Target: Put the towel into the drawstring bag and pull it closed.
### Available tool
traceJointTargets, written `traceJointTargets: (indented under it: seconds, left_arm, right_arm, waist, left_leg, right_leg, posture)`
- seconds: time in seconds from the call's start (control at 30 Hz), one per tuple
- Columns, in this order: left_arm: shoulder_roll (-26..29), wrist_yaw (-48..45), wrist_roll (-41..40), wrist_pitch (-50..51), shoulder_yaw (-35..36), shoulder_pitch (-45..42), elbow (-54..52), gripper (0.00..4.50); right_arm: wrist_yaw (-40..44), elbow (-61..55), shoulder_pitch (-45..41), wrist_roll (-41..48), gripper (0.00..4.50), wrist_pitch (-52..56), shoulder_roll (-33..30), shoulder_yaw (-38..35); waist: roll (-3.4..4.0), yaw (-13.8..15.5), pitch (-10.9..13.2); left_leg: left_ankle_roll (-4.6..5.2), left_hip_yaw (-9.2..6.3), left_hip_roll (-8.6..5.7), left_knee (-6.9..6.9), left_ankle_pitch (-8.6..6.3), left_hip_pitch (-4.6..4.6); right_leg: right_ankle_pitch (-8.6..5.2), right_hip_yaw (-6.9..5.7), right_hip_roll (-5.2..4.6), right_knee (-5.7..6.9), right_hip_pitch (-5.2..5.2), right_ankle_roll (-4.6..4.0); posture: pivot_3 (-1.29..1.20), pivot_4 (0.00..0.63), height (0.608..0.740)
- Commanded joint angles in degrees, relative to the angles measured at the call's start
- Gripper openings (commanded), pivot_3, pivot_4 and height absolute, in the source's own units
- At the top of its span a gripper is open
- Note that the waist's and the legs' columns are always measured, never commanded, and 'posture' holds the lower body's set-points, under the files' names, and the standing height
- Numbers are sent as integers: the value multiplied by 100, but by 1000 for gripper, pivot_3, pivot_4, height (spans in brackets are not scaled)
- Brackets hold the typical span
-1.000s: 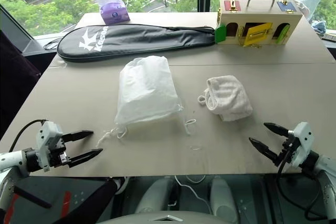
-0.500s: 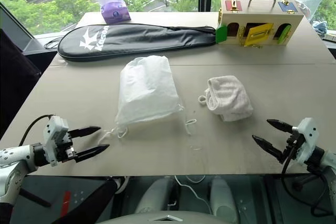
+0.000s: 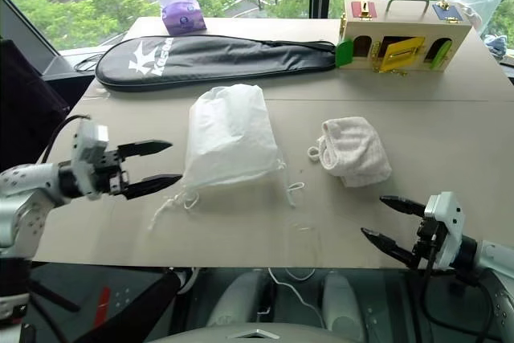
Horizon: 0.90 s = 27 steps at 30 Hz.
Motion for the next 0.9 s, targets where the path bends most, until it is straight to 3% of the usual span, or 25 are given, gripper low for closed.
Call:
traceJointTargets:
  seconds: [0.03,0.27,0.63,0.77,0.9]
  left_arm:
    - [-224,196,355,-388,-437,-509,-247,4485]
    - [-648,602,959,-893,-1071,-402,-851,4485]
    - [-1222,2286,2443,-2173,-1125,575,-940,4485]
    - [-1222,2948,3186,-3608,-1050,1010,-473,4485]
    - [-1389,3562,3585,-4334,-1078,1245,-77,4485]
  right_arm:
    - [-397,-716,-11,276,4500,143,221,62]
    - [-777,-1267,255,319,4500,219,455,124]
    - [-1000,-1949,745,271,4500,-15,596,232]
    - [-955,-1909,770,291,4500,-43,514,166]
    - [-948,-1864,747,337,4500,-33,480,121]
  waist:
    - [-7,4,2]
    - [-12,-7,4]
    - [-24,6,1]
    - [-29,-4,-4]
    - [-30,7,-5]
  left_leg:
    - [0,0,0,4,0,-1]
    - [0,2,1,5,0,-1]
    - [1,1,6,20,1,8]
    - [1,0,7,21,0,11]
    - [0,-4,11,19,0,10]
  right_leg:
    - [1,-8,5,1,0,2]
    - [14,-9,42,3,0,26]
    - [13,-9,45,5,15,25]
    - [13,-8,39,5,15,25]
    - [14,-13,22,6,14,24]
  posture:
    - [0,150,740]
    - [0,150,740]
    - [0,150,740]
    - [0,150,740]
    - [0,150,740]
